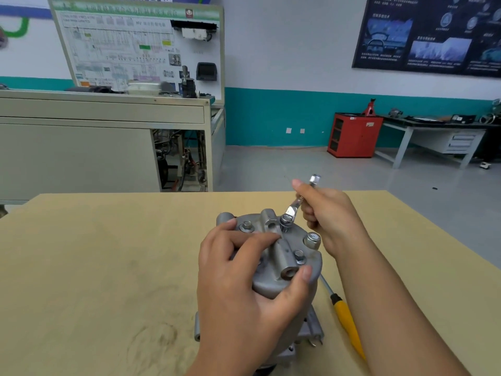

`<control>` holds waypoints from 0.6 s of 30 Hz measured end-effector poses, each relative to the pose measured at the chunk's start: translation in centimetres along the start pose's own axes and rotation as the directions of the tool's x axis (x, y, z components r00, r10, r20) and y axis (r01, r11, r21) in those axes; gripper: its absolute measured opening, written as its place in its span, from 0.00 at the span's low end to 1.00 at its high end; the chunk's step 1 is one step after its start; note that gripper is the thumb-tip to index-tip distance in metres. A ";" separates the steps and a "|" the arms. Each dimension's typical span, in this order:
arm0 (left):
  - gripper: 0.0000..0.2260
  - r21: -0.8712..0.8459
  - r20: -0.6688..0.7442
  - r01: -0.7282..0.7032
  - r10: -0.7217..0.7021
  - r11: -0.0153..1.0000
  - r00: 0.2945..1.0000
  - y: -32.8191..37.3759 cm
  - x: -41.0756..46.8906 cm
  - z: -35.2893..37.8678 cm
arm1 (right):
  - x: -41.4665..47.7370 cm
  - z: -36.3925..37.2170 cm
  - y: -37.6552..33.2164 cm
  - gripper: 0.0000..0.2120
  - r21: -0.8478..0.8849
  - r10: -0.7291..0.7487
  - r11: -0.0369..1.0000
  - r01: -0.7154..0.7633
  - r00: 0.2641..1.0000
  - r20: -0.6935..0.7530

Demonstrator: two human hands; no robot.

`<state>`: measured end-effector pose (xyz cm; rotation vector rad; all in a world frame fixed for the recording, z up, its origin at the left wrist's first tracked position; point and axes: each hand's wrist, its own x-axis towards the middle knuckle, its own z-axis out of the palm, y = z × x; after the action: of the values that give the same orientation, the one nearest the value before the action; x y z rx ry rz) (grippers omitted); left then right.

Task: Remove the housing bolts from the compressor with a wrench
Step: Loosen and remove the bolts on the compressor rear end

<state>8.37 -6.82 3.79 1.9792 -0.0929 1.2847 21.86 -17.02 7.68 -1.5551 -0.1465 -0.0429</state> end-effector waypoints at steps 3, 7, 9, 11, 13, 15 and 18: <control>0.19 -0.001 -0.017 -0.018 0.018 1.000 1.000 -0.1 0.0 0.2 | 0.5 1.5 -0.9 0.12 -0.097 0.018 0.995 0.006 0.970 0.241; 0.18 -0.001 -0.023 -0.036 0.036 0.999 0.999 -0.3 0.1 0.2 | 0.4 2.5 -2.2 0.15 -0.145 0.055 0.989 0.016 0.879 0.473; 0.18 0.001 -0.020 -0.033 0.033 0.999 0.999 -0.4 0.1 0.1 | 0.1 2.5 -2.5 0.14 -0.018 0.068 0.998 -0.068 0.884 0.462; 0.19 0.000 -0.016 -0.029 0.029 1.000 0.999 -0.4 0.1 0.0 | 0.0 2.1 -2.7 0.12 0.230 0.100 0.953 -0.199 0.919 0.380; 0.19 0.001 -0.014 -0.026 0.026 1.000 1.000 -0.4 0.1 0.0 | -0.3 1.1 -3.0 0.13 0.436 0.140 0.866 -0.247 0.955 0.262; 0.19 -0.001 -0.006 -0.016 0.016 1.000 1.000 -0.3 0.1 0.0 | -1.3 0.0 -3.1 0.14 0.464 0.112 0.869 -0.176 0.980 0.162; 0.19 0.002 0.003 0.000 0.000 1.000 1.000 -0.2 0.1 -0.1 | -3.4 -0.7 -2.8 0.12 0.406 0.026 0.914 -0.022 1.000 -0.003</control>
<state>8.42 -6.61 3.75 1.9828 -0.0928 1.2824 18.17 -17.99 10.07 -1.1390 -0.1202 0.0009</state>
